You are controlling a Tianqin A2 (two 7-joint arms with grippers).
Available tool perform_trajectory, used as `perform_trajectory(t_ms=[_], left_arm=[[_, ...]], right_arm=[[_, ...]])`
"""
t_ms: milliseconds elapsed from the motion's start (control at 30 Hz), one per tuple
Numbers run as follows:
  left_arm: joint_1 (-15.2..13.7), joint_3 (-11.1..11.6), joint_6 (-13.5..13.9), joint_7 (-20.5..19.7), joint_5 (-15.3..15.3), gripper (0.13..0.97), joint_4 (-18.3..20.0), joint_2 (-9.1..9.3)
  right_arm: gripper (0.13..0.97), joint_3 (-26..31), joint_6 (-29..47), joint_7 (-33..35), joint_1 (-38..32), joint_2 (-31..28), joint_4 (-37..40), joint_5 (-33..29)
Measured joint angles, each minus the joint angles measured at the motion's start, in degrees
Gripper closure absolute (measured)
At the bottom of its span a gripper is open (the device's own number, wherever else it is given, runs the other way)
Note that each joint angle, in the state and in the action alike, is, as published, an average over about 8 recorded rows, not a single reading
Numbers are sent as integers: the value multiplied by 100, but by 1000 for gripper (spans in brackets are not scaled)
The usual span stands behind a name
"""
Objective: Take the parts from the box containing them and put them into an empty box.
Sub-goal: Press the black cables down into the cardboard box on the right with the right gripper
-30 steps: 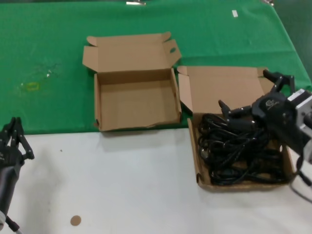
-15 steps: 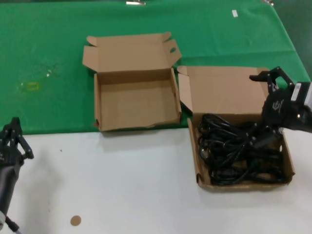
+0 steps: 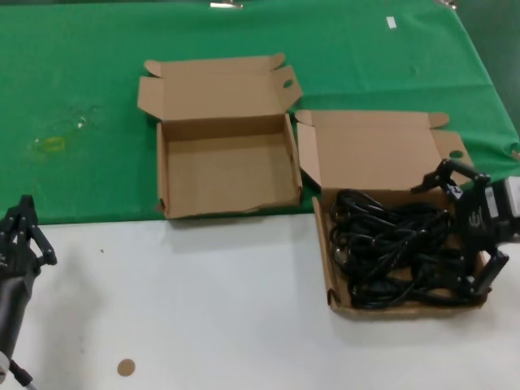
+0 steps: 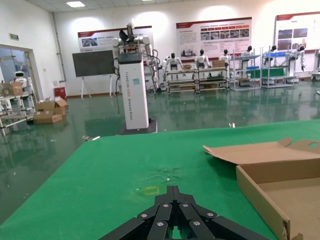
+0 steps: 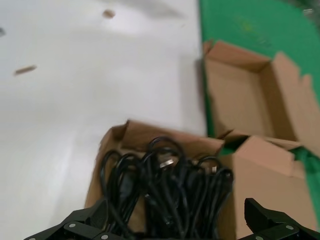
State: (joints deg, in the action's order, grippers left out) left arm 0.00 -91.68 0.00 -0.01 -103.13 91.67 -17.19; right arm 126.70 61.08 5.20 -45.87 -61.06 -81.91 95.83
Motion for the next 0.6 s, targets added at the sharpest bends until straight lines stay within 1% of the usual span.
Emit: perform_trajectory(t_ms=[200,433,600], left_arm=[[0,0,0,0,0,953,0,0],[0,0,0,0,0,953,0,0],[0,0,0,0,0,953,0,0]], right_arm=[[129,24,481,484,-357,515,651,-613],[130,49,674,973,-639,1108,1413,-1165],[164,23,735,1110,-718,1395,1732,-1419]])
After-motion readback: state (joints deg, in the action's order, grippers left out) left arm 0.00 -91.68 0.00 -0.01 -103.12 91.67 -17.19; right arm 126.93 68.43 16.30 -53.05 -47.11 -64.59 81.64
